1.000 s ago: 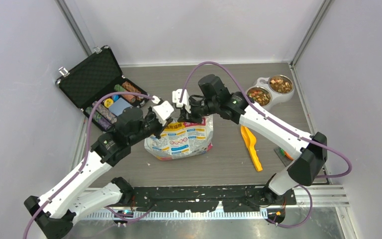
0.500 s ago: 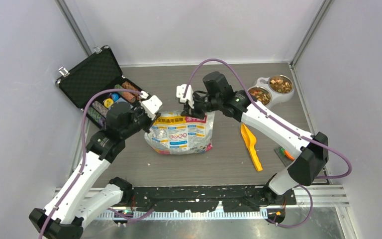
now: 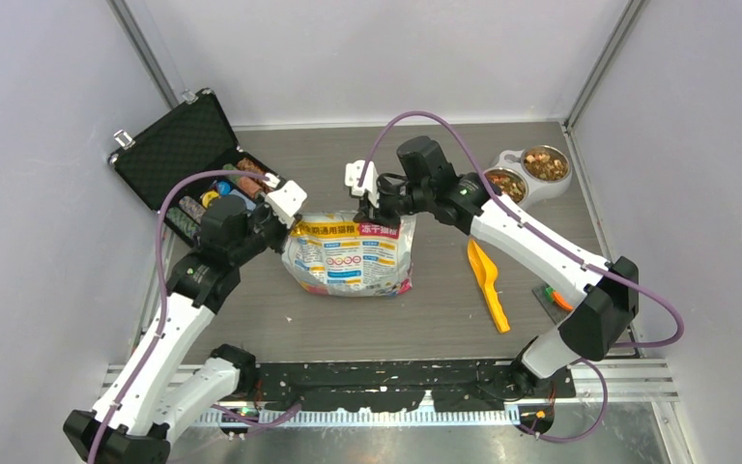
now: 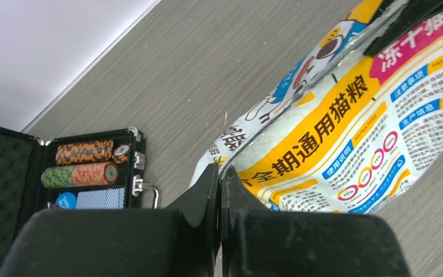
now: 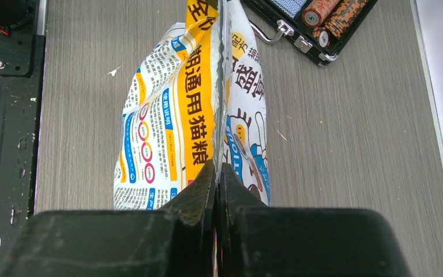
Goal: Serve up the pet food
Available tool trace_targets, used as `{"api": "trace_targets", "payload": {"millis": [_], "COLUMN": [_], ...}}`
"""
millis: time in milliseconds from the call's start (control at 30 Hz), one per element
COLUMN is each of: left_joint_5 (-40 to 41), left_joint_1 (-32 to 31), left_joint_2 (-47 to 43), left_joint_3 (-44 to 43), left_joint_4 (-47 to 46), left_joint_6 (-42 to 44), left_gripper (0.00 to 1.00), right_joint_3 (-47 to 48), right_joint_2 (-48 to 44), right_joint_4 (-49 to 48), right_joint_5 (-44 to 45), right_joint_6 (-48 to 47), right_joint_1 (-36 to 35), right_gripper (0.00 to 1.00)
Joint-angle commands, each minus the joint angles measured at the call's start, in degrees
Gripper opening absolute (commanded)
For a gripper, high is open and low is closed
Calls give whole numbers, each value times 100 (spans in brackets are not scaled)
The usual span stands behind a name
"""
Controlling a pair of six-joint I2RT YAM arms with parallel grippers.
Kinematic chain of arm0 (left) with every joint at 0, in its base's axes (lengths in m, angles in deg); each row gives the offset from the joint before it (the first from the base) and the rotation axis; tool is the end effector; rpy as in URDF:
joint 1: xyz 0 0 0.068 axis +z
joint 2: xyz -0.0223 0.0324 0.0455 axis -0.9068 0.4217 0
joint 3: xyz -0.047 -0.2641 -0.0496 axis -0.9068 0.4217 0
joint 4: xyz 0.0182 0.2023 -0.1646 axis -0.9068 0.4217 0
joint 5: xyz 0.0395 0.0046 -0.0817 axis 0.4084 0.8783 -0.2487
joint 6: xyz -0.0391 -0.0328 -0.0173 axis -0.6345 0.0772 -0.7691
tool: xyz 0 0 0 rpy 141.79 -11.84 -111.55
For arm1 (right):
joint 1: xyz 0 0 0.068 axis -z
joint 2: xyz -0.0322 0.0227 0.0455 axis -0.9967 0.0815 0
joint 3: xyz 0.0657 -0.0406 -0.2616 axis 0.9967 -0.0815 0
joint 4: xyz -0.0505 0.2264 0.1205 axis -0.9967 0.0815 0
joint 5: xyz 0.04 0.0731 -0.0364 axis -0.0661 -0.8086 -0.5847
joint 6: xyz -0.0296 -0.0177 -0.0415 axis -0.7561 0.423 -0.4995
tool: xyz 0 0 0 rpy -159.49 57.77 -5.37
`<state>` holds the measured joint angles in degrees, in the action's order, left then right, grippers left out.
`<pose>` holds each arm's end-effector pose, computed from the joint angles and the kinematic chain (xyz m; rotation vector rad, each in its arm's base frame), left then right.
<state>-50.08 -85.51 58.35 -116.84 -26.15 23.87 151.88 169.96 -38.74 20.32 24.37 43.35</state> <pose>0.1699 -0.0716 0.3484 0.7941 1.7405 -0.2201 0.2431 0.2439 0.3653 -1.5687 1.4392 0.6586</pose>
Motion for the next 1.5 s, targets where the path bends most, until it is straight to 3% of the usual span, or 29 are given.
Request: {"api": "trace_targets", "payload": {"millis": [0,400,467,533,633,700,933,967,1033,1100,1267,1367,1467], "left_joint_5": [3945,3780,4083,4473,4797,4880,4202,3963,3541,3322,2919,2477,1486], "left_joint_1": [800,873,882,878,905,913,918,916,917,913,919,915,914], "left_joint_2": [76,-427,-311,-102,145,151,-682,-783,-918,-1002,-1104,-1205,-1337], "left_joint_3": [-157,-132,-143,-254,-447,-492,-144,-140,-184,-253,-496,-480,-288], "left_joint_4": [521,347,356,442,614,600,94,108,173,195,171,57,-195], "left_joint_6": [361,171,153,70,-84,-199,-487,-513,-655,-955,-2091,-2773,-3117], "left_gripper": [0,0,17,19,16,0,0,12,59,95,99,99,99], "right_joint_3": [254,246,228,204,211,232,212,198,176,124,73,41,-14], "right_joint_2": [-512,-573,-572,-571,-561,-559,-641,-665,-695,-735,-751,-842,-997], "right_joint_4": [1424,1456,1460,1467,1480,1482,1499,1487,1424,1305,1129,1053,959], "right_joint_5": [820,745,739,772,757,712,676,657,598,556,450,240,-160], "right_joint_6": [-56,-47,-49,-49,-33,-17,39,46,89,193,491,604,657], "right_joint_1": [668,707,708,708,708,708,708,708,708,708,696,649,568], "right_gripper": [5,5,5,5,5,5,5,5,5,5,5,13,43]}}
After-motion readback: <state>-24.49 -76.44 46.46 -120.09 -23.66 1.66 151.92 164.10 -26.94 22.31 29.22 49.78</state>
